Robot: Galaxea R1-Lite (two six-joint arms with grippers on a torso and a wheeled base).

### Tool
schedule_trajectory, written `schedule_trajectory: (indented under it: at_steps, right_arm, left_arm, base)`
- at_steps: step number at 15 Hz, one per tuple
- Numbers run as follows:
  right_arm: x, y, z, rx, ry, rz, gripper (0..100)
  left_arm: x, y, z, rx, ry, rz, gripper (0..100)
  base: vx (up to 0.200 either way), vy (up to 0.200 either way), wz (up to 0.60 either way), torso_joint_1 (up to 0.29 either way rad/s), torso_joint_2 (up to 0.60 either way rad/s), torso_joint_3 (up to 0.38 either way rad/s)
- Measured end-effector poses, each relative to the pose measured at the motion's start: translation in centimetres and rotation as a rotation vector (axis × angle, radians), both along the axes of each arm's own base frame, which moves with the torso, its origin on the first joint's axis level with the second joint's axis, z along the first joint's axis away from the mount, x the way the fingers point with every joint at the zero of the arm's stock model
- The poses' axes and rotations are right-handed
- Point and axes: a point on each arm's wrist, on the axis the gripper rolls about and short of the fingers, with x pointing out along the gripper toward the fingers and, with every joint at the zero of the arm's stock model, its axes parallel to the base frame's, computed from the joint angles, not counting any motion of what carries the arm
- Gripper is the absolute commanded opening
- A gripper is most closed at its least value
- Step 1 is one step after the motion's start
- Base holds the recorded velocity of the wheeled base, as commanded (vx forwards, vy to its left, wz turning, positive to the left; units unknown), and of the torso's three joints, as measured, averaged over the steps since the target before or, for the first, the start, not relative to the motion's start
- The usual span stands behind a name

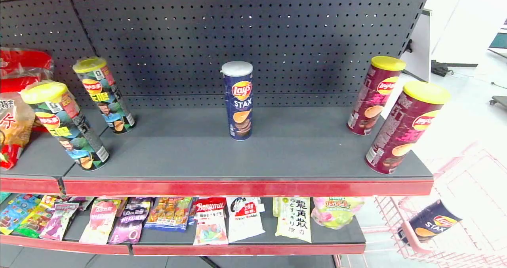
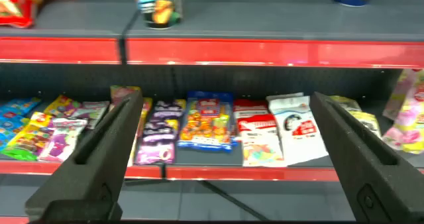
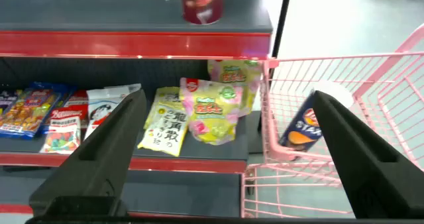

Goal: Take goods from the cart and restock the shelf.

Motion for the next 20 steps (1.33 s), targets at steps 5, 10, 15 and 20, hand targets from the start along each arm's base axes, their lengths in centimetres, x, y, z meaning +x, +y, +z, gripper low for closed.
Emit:
schedule_trajectory:
  at_steps: [5,10,15,20]
  right_arm:
    - [0.0,0.0,0.0,0.003,0.0,0.0,100]
    - [0.0,0.0,0.0,0.004,0.0,0.0,100]
    - [0.0,0.0,0.0,0.006,0.0,-0.002,100]
    - [0.0,-0.01,0.0,0.007,0.001,-0.003,100]
  left_arm:
    - [0.0,0.0,0.0,0.0,0.0,0.0,100]
    - [0.0,0.0,0.0,0.0,0.0,0.0,100]
    - [0.0,0.0,0.0,-0.001,0.0,0.0,100]
    - [0.0,0.0,0.0,-0.001,0.0,0.0,100]
  base:
    - [0.0,-0.2,0.0,0.001,0.0,0.002]
    - [0.0,-0.16,0.0,0.001,0.0,0.003]
    - [0.0,0.0,-0.36,0.0,0.0,0.001]
    - [0.0,0.0,-0.6,0.004,0.0,0.004]
